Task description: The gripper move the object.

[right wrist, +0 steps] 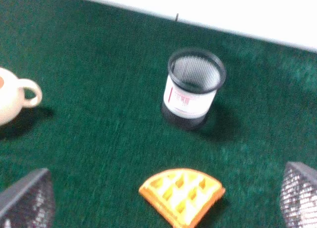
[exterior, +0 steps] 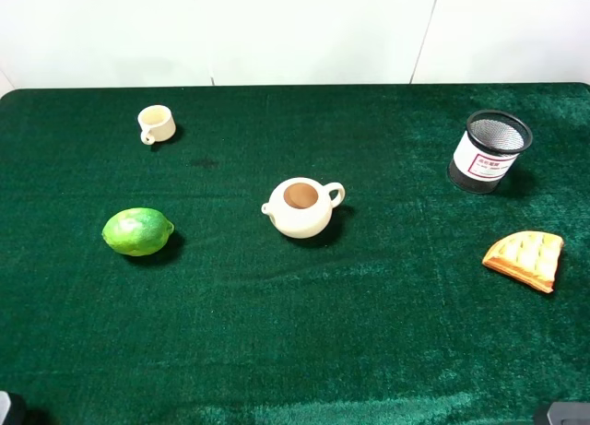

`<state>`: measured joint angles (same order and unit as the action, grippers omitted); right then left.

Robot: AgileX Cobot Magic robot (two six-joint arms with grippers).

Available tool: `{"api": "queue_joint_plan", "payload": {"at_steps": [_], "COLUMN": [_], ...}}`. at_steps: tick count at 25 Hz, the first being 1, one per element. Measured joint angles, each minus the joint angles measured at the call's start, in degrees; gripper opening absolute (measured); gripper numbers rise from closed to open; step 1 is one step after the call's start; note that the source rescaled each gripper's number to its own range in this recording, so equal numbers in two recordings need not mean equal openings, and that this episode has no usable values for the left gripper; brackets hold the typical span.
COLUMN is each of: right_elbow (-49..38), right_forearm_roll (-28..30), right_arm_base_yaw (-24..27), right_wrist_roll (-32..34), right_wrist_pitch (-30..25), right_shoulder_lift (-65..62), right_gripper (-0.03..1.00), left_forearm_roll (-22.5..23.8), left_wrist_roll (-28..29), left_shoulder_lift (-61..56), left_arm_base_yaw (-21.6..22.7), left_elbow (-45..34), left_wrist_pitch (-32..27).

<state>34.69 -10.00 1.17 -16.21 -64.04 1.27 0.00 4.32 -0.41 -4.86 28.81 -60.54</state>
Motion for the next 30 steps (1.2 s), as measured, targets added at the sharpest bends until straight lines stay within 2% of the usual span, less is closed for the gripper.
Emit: {"api": "queue_joint_plan", "payload": {"at_steps": [6,30], "right_elbow": [-5.5,-5.7], "right_forearm_roll": [-3.0,-2.4], "right_arm_base_yaw": [0.0,0.0], "right_wrist_roll": [-0.9,-0.4], "right_wrist_pitch": [3.0,4.2], "right_shoulder_lift": [-1.6,-1.6], "right_gripper": [1.0,1.0], "left_forearm_roll": [0.0,0.0], "left_wrist_roll": [0.0,0.0], "left_shoulder_lift": [0.0,0.0], "left_arm_base_yaw": [0.0,0.0], "left_elbow": [0.0,0.0], "left_wrist_pitch": [0.0,0.0]}}
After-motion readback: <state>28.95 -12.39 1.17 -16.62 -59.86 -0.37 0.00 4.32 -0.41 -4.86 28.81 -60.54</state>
